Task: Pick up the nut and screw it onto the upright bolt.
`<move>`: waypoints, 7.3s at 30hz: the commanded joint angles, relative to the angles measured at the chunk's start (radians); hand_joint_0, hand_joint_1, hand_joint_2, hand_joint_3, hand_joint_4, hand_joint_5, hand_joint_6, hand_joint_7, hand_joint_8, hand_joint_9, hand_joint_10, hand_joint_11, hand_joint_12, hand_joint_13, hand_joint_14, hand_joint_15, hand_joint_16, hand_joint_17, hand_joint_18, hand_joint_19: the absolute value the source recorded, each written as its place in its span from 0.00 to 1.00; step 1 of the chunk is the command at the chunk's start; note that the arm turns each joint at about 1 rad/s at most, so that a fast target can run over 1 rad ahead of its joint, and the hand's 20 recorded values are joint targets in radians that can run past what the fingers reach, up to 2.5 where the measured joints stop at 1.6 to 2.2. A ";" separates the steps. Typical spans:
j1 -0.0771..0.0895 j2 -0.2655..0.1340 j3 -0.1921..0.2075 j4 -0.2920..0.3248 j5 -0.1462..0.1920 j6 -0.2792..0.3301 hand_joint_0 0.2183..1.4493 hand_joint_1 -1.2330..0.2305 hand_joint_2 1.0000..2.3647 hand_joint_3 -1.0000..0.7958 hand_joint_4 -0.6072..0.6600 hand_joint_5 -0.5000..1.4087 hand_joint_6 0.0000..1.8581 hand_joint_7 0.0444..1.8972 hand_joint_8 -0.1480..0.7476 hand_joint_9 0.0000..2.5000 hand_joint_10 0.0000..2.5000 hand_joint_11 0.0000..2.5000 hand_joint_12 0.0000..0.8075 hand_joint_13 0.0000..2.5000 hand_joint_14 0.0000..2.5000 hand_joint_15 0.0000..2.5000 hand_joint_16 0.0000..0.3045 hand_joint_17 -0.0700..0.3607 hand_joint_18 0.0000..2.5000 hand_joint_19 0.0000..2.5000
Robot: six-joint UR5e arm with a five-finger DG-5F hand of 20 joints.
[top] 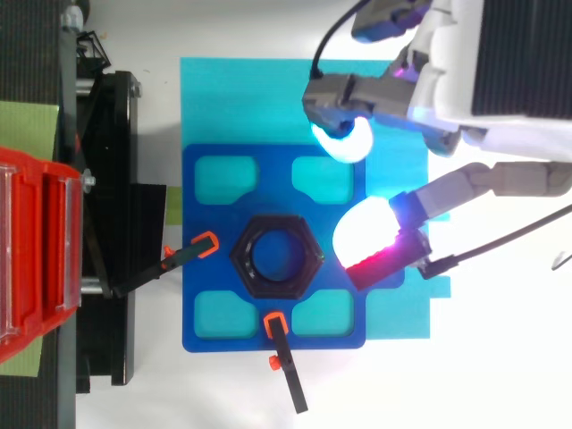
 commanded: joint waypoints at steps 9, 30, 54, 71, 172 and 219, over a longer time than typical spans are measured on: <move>-0.012 0.010 0.097 -0.019 -0.045 -0.031 0.20 0.71 0.00 0.28 0.63 0.18 0.27 0.33 0.48 0.34 0.00 0.00 0.45 0.19 0.00 0.00 0.15 0.41 0.10 0.01; 0.012 -0.003 -0.038 0.189 -0.039 0.045 0.19 0.73 0.00 0.28 0.61 0.18 0.27 0.31 0.46 0.23 0.00 0.00 0.47 0.09 0.00 0.00 0.17 0.43 0.00 0.00; 0.047 -0.007 -0.040 0.158 -0.028 0.105 0.21 0.68 0.00 0.28 0.67 0.21 0.27 0.41 0.49 0.29 0.00 0.00 0.46 0.13 0.00 0.00 0.16 0.42 0.02 0.00; 0.051 -0.007 -0.055 0.158 -0.024 0.105 0.22 0.65 0.00 0.28 0.69 0.22 0.27 0.45 0.51 0.33 0.00 0.01 0.45 0.17 0.00 0.00 0.15 0.40 0.05 0.00; 0.066 -0.009 -0.078 0.164 -0.045 0.160 0.19 0.68 0.00 0.28 0.65 0.19 0.27 0.38 0.49 0.25 0.00 0.00 0.48 0.12 0.00 0.00 0.16 0.42 0.00 0.00; -0.049 -0.007 0.086 -0.081 -0.111 0.016 0.23 0.65 0.00 0.28 0.68 0.23 0.27 0.48 0.48 0.51 0.00 0.06 0.37 0.28 0.00 0.00 0.10 0.33 0.17 0.00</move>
